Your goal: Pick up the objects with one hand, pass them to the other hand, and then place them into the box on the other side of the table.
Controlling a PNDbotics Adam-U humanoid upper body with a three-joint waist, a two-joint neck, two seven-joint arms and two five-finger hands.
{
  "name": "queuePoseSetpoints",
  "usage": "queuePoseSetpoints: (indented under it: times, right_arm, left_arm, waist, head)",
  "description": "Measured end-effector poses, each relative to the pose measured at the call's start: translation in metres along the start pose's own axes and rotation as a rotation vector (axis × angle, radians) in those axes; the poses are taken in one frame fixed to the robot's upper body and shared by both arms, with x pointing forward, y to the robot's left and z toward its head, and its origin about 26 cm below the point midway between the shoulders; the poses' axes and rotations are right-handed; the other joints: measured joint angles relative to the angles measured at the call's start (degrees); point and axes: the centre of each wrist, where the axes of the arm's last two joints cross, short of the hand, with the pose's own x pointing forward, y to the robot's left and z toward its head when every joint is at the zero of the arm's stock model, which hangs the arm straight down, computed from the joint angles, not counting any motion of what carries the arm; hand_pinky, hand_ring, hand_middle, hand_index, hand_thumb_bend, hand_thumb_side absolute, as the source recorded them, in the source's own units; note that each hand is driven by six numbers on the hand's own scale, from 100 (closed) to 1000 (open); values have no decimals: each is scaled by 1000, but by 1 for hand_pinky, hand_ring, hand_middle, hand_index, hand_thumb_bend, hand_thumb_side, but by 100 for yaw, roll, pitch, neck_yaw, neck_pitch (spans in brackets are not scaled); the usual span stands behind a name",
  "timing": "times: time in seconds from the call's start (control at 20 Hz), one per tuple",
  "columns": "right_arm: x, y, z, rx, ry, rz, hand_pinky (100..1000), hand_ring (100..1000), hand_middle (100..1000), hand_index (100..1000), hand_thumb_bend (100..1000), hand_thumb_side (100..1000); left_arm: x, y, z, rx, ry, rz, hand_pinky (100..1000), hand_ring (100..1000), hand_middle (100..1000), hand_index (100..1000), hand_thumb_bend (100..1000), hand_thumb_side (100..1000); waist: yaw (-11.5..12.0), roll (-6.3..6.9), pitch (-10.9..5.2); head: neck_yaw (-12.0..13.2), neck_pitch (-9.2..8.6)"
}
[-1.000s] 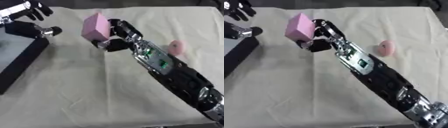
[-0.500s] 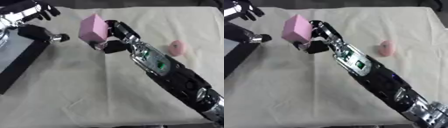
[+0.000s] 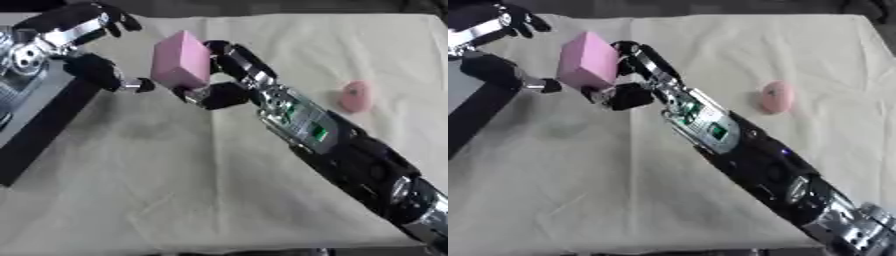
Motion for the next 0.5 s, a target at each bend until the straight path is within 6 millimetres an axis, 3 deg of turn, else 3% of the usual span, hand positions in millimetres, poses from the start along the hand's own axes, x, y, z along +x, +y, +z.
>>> queuePoseSetpoints:
  times: [0.5]
  right_arm:
    - [9, -1, 7, 33, -37, 4, 790, 611, 635, 554, 335, 100]
  left_arm:
    - [3, -5, -8, -3, -18, -37, 842, 806, 814, 866, 711, 414]
  waist:
    - [-22, 0, 0]
  head:
    - [23, 0]
